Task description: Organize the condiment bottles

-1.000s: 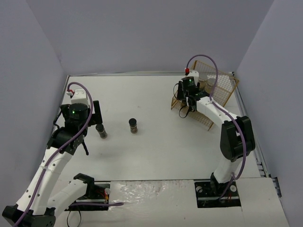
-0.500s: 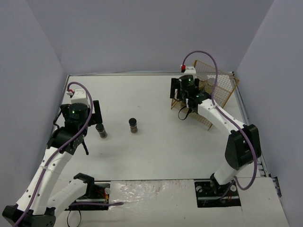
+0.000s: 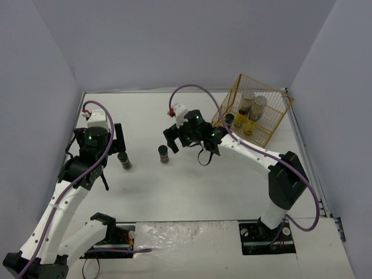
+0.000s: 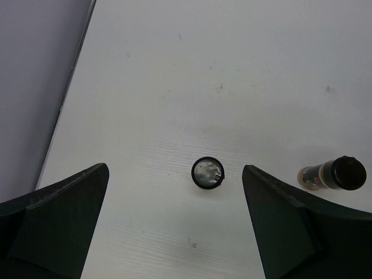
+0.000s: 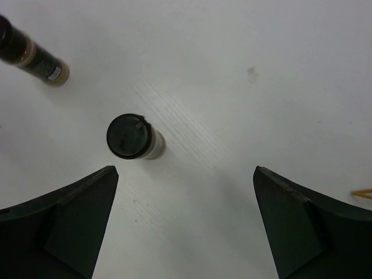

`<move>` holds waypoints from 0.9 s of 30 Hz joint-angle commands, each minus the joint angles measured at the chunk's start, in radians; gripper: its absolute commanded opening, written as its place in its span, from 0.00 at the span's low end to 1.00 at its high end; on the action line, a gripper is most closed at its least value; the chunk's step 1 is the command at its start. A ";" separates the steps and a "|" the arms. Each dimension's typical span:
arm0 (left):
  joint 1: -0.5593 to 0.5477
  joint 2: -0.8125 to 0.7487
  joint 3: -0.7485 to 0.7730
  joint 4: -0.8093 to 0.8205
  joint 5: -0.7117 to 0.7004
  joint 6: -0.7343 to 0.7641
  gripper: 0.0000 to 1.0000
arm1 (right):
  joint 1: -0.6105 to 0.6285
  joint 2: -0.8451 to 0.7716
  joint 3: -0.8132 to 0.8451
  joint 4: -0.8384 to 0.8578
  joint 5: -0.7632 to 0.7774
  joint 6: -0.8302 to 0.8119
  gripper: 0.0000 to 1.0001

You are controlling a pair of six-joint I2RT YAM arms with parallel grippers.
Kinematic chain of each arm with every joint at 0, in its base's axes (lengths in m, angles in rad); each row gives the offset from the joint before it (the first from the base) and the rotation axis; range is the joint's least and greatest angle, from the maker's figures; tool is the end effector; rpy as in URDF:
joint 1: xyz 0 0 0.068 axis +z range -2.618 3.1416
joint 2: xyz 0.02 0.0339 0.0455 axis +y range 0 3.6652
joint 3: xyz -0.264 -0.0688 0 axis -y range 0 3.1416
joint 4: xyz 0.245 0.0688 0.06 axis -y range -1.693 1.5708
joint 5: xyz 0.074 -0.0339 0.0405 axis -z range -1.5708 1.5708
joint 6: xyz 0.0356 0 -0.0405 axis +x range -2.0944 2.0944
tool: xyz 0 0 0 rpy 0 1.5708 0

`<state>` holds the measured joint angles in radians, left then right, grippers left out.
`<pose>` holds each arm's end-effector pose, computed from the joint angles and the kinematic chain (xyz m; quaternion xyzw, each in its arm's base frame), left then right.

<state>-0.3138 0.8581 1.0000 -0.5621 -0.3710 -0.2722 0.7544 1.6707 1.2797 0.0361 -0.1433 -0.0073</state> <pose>0.1745 -0.0431 0.3636 -0.0832 0.8265 -0.0063 0.5567 0.2866 0.2764 0.3003 -0.3423 0.7449 0.2626 0.5090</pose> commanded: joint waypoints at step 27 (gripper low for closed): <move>0.004 -0.009 0.015 0.056 -0.006 0.004 0.97 | 0.124 0.207 0.051 0.208 0.044 -0.068 0.35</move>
<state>-0.3138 0.8581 1.0000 -0.5623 -0.3706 -0.2722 0.8787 1.9469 1.3495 0.1281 -0.1510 -0.0818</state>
